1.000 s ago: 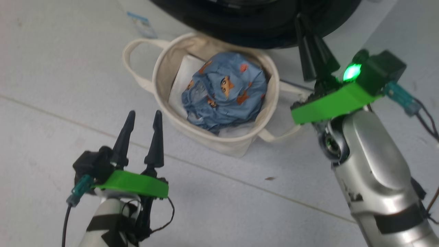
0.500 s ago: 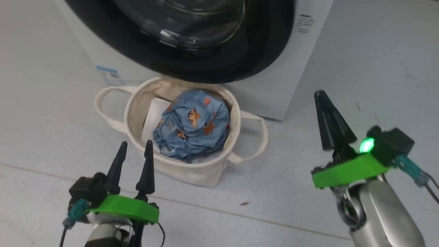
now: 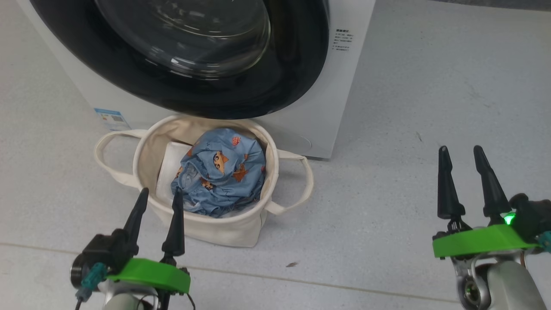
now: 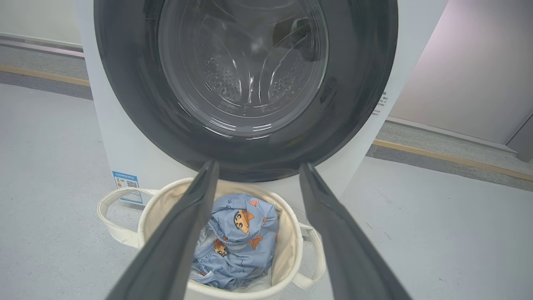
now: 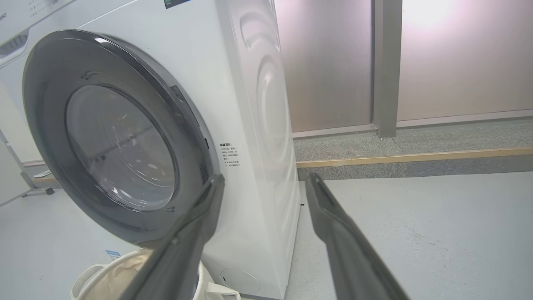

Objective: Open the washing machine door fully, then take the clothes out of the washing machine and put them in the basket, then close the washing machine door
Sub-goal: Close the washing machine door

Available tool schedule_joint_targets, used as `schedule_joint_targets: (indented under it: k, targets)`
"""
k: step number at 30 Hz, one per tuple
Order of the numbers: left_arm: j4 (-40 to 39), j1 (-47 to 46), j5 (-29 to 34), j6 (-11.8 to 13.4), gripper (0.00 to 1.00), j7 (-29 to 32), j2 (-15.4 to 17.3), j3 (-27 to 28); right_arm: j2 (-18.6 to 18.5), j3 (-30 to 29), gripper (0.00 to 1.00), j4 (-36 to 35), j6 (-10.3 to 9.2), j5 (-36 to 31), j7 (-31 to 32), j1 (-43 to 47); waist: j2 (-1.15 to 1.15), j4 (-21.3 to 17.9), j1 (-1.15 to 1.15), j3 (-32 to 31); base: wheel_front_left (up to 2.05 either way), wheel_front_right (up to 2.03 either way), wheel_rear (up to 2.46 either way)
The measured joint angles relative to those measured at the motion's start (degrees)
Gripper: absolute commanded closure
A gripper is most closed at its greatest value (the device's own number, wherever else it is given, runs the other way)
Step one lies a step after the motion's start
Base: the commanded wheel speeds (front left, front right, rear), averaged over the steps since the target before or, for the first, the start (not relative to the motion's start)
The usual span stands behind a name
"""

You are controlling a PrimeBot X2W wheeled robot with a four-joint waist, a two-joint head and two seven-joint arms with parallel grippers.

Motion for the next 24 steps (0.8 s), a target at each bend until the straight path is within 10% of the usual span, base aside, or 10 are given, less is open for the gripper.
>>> schedule_joint_targets:
  k: [24]
  targets:
    - [2.18, 1.15, 3.03, -0.02, 0.0, 0.0, -0.01, 0.83, 0.54, -0.34, 0.0, 0.64, 0.0, -1.02, 0.0, 1.46, 0.0, -0.22, 0.0, -1.23, 0.0, 0.0, 0.0]
